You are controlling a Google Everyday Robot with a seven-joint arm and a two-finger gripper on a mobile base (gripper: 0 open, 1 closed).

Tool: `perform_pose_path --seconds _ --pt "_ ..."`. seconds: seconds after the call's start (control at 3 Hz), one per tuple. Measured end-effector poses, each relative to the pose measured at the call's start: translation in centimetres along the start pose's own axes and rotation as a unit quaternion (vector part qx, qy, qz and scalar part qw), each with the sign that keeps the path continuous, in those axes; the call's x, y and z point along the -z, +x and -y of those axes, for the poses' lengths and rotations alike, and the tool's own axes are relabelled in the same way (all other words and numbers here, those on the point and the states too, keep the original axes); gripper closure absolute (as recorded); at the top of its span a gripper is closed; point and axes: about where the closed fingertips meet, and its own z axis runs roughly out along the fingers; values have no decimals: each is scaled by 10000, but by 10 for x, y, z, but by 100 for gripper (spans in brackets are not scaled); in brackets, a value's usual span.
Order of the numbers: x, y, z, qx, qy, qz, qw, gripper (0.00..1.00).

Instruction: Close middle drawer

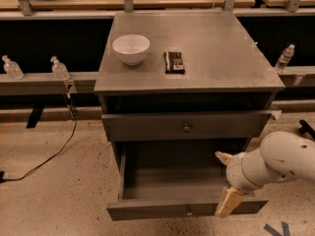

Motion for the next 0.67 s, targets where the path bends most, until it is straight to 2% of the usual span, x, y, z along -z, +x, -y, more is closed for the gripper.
perform_pose_path --seconds 0.33,0.67 --pt "-32 28 -5 97 211 -605 9979 0" --pt "-45 33 -3 155 437 -746 9961 0"
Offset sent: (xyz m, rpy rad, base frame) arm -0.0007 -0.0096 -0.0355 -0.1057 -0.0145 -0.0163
